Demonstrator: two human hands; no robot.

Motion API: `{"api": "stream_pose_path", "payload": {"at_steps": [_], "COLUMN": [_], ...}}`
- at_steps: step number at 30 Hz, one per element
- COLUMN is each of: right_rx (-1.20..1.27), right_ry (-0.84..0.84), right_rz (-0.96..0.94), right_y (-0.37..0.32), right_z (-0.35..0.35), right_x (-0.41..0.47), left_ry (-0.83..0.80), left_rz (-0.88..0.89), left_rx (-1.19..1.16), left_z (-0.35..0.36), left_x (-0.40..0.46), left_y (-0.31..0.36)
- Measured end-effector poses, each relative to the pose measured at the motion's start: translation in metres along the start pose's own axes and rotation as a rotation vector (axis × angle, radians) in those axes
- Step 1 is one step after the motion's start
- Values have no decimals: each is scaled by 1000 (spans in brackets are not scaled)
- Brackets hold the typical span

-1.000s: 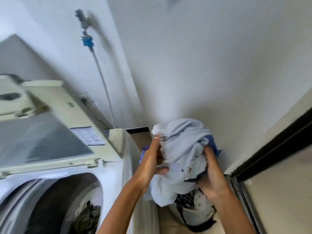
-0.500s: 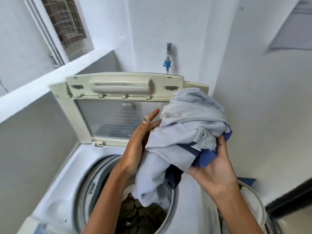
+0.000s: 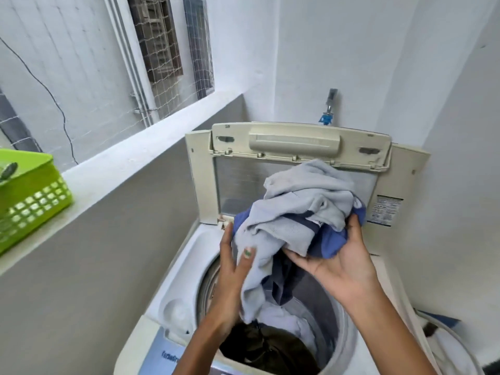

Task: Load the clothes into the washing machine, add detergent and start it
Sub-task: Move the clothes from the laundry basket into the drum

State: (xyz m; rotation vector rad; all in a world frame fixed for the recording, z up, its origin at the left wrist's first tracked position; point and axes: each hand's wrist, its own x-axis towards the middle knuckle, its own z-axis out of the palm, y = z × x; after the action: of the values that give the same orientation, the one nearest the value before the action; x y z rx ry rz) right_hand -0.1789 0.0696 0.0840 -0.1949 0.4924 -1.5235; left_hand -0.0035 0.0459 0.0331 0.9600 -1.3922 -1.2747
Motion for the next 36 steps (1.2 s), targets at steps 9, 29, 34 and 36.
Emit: {"api": "stream_pose_path", "payload": {"at_steps": [9,29,34,36], "right_rx": [-256,-1513,-1654,-1562], "right_ry": [148,-25,-56,-61], "right_rz": [56,-288,-440,-508], "right_y": [18,-18,-30,-34], "right_z": [-7,19,53,68], "right_x": [14,23,35,30], "left_ry": [113,-295,-297,-269], "left_rz": [173,49,121,159], "left_rx": [-23,-57,-57,-23], "left_z": [4,12,8,-5], "left_x": [42,111,109,110], "left_y": [25,91,101,102]}}
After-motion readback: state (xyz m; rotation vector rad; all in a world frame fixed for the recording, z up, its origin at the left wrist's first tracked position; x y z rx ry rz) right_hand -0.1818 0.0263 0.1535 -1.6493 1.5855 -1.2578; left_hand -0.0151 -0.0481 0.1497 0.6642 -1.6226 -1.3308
